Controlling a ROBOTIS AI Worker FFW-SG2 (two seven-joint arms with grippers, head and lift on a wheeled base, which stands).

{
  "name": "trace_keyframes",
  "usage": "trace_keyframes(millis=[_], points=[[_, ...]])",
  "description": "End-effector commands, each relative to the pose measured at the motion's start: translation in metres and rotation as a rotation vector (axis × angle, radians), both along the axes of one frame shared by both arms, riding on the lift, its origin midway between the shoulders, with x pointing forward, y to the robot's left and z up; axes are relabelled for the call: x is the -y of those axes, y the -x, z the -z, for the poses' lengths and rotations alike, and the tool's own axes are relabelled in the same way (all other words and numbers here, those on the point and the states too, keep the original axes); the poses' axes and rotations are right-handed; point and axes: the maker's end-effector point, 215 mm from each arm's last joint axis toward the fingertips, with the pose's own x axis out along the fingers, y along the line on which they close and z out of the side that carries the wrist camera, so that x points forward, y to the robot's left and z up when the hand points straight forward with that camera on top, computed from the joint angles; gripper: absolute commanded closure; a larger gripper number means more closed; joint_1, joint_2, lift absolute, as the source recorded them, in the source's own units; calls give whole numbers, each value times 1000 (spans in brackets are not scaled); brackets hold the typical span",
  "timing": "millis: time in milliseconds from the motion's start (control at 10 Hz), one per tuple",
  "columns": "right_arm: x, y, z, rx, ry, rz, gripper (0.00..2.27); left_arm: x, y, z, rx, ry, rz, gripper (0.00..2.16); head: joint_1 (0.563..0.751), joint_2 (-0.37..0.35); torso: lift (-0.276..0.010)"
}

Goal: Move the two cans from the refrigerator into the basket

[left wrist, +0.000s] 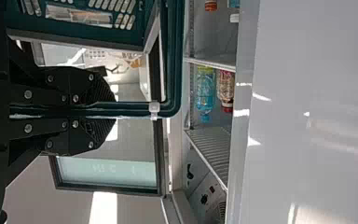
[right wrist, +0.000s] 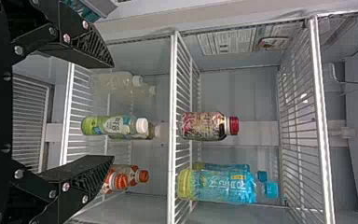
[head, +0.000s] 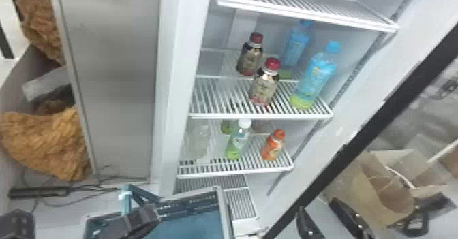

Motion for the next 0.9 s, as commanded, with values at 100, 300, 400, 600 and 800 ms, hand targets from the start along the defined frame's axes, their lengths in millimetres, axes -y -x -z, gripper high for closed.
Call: trace_keyframes(millis=[100,300,400,600,800], points=[[0,-1,2,-5,6,0,387,0,0,0,0,2,0,1191,695,-350,-31],[0,-2,2,-5,6,-1,387,0,0,0,0,2,0,1191,695,-350,-31],[0,-2,4,-7,5,0,387,0,0,0,0,2,0,1191,695,-350,-31],[1,-2,8,-20,4,1,387,0,-1,0,0,1,-2,1191,695,-350,-31],[1,-4,7,-15,5,1,387,0,-1,-2,5,1,0,1191,695,-350,-31]])
